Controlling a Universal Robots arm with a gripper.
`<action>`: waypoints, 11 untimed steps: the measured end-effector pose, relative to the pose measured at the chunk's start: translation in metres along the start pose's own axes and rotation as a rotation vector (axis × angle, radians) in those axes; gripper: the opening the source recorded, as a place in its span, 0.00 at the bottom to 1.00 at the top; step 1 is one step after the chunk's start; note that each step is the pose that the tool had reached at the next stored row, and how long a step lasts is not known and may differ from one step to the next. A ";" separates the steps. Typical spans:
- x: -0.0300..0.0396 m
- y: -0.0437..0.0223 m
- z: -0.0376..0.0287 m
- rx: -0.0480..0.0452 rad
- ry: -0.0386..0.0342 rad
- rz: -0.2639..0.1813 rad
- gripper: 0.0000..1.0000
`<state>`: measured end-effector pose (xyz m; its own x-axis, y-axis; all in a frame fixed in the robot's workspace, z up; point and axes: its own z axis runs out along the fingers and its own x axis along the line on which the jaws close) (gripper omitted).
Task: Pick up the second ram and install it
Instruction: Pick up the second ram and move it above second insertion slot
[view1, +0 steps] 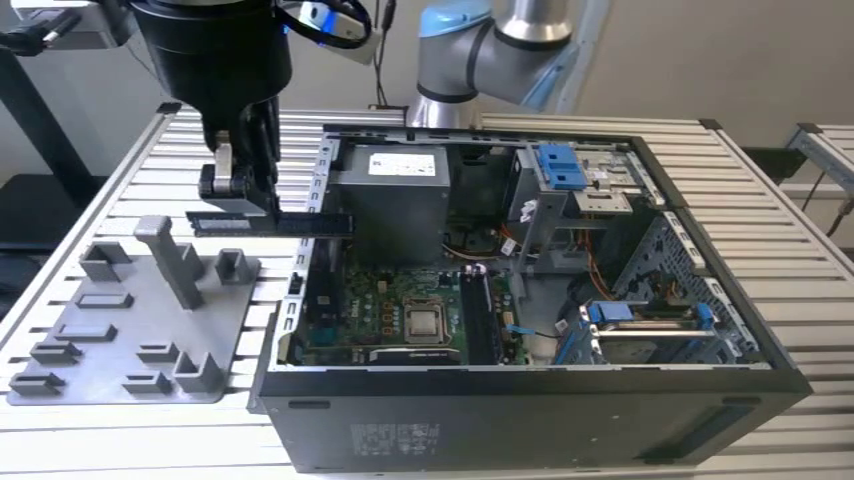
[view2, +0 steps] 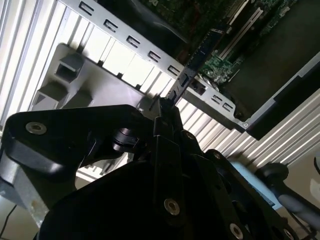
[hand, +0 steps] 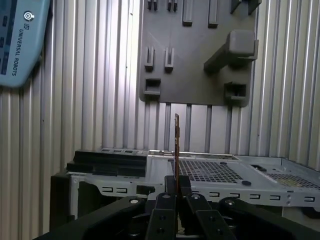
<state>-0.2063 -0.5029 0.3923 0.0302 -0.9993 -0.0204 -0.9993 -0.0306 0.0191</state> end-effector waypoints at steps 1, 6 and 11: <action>0.0001 -0.0028 -0.0001 -0.0001 0.0000 -0.001 0.14; 0.0006 -0.0198 -0.0004 -0.0007 0.0000 -0.004 0.14; 0.0012 -0.0375 -0.0007 -0.0015 0.0001 -0.007 0.14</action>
<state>-0.1688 -0.5030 0.3923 0.0372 -0.9991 -0.0205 -0.9991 -0.0376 0.0204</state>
